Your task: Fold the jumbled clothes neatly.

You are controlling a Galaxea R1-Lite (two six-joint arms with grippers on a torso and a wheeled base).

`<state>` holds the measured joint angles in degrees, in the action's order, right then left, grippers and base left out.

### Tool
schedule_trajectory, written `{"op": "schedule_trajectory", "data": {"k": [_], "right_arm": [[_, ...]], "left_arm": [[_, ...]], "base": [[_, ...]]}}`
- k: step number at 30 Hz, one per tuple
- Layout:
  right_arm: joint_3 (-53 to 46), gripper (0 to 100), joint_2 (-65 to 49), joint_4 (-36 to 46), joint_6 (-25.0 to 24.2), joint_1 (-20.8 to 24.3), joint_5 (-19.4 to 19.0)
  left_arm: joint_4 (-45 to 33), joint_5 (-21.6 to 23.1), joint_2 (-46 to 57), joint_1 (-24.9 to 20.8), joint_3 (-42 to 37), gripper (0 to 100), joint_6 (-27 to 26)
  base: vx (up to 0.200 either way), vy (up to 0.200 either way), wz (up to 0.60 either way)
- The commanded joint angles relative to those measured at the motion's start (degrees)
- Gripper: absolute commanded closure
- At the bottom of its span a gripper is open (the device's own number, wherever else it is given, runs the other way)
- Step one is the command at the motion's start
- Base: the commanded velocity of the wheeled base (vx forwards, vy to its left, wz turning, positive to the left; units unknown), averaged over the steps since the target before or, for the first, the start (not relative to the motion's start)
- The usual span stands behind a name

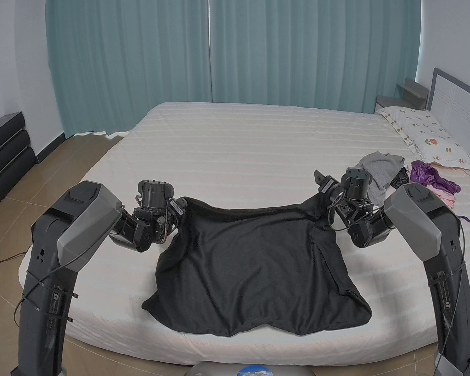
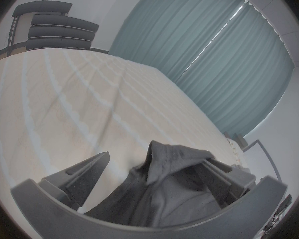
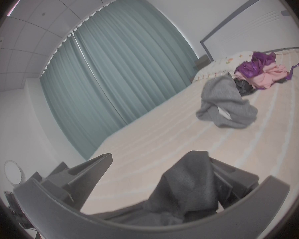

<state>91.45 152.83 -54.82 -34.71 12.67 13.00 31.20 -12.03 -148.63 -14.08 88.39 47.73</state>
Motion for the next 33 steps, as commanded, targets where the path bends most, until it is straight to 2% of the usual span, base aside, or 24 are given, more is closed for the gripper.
{"op": "schedule_trajectory", "data": {"k": [1, 5, 9, 10, 11, 12, 16, 19, 23, 28, 33], "right_arm": [[-9.89, 0, -3.07, 4.46, -0.80, -1.06, -4.47], [-11.39, 0, -5.70, 4.72, -0.80, -2.47, -4.73], [-14.02, 0, -9.57, 4.81, -0.89, -3.09, -6.49], [-16.57, 0, -12.03, 5.07, -0.89, -3.17, -8.60], [-17.01, 0, -12.47, 5.16, -0.89, -3.17, -8.95], [-18.94, 0, -14.32, 5.78, -0.89, -3.00, -10.36], [-21.40, 0, -15.90, 7.80, -1.15, -1.50, -10.45], [-22.99, 0, -16.43, 8.15, -1.50, -0.19, -10.18], [-25.45, 0, -16.52, 11.93, -1.15, 1.31, -10.45], [-23.87, 0, -13.53, 16.85, -1.59, 2.10, -10.01], [-21.93, 0, -9.92, 17.91, -0.98, 2.71, -5.96]], "left_arm": [[-7.29, 4.65, 0.97, 1.16, -2.17, 0, -0.97], [-8.52, 9.66, 3.87, 2.39, -4.81, 0, -0.79], [-8.26, 10.45, 5.89, 3.27, -6.83, 0, -0.44], [-8.26, 10.98, 7.48, 3.97, -7.89, 0, -0.35], [-8.34, 11.15, 7.74, 4.15, -8.06, 0, -0.35], [-8.34, 13.00, 9.41, 4.68, -9.38, 0, 0.61], [-8.08, 18.18, 13.89, 5.99, -12.37, 0, 7.73], [-8.08, 18.98, 15.56, 7.05, -14.04, 0, 10.72], [-7.38, 19.06, 17.93, 7.75, -19.22, 0, 11.07], [-0.08, 18.71, 19.96, 6.96, -28.45, 0, 12.22], [7.39, 18.80, 20.22, 5.03, -34.60, 0, 18.81]], "base": [[0.000, 0.000, 0.00], [0.000, 0.000, 0.00], [0.000, 0.000, 0.00], [0.000, 0.000, 0.00], [0.000, 0.000, 0.00], [0.000, 0.000, 0.00], [0.000, 0.000, 0.00], [0.000, 0.000, 0.00], [0.000, 0.000, 0.00], [0.000, 0.000, 0.00], [0.000, 0.000, 0.00]]}}
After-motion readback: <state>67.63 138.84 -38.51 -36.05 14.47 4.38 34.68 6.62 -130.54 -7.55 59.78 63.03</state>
